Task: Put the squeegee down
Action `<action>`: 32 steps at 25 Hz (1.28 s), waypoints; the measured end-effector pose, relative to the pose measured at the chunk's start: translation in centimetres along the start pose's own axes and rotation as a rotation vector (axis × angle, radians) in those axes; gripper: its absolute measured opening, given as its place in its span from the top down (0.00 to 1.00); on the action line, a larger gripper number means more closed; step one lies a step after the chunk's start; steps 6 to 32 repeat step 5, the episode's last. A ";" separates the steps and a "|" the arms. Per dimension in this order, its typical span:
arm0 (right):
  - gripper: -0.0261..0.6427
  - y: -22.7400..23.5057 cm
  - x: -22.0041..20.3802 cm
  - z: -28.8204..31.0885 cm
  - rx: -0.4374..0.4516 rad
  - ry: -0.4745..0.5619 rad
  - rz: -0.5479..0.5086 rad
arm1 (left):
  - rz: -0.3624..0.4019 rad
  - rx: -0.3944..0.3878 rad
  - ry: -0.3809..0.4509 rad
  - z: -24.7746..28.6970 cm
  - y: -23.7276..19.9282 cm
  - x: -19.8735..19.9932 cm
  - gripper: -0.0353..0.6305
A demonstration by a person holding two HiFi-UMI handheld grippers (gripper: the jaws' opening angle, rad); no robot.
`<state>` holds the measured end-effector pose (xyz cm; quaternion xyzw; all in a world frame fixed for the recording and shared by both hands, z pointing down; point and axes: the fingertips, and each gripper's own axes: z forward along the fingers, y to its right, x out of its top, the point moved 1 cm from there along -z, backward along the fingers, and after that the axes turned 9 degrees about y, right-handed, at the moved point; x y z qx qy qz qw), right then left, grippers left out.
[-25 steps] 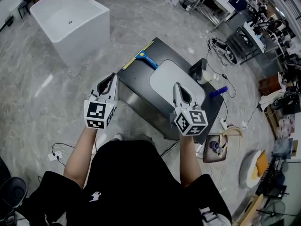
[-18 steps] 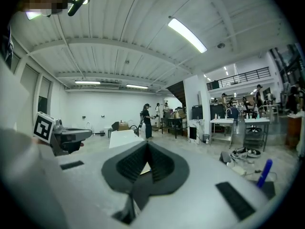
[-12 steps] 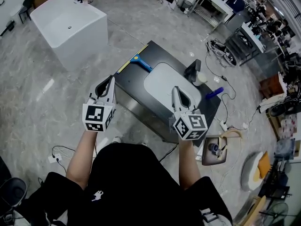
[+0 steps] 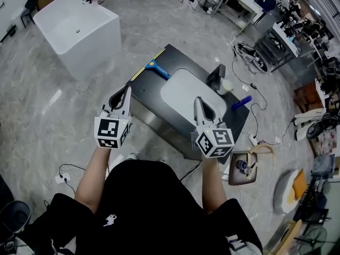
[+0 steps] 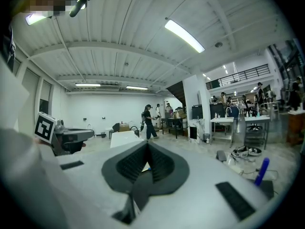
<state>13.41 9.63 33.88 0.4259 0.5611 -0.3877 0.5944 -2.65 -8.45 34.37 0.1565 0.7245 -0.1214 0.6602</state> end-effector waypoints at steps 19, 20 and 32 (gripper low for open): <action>0.96 -0.2 0.1 0.5 -0.005 -0.004 -0.008 | 0.002 -0.003 -0.009 0.3 -0.4 0.0 0.94; 0.96 -0.2 0.1 0.5 -0.005 -0.004 -0.008 | 0.002 -0.003 -0.009 0.3 -0.4 0.0 0.94; 0.96 -0.2 0.1 0.5 -0.005 -0.004 -0.008 | 0.002 -0.003 -0.009 0.3 -0.4 0.0 0.94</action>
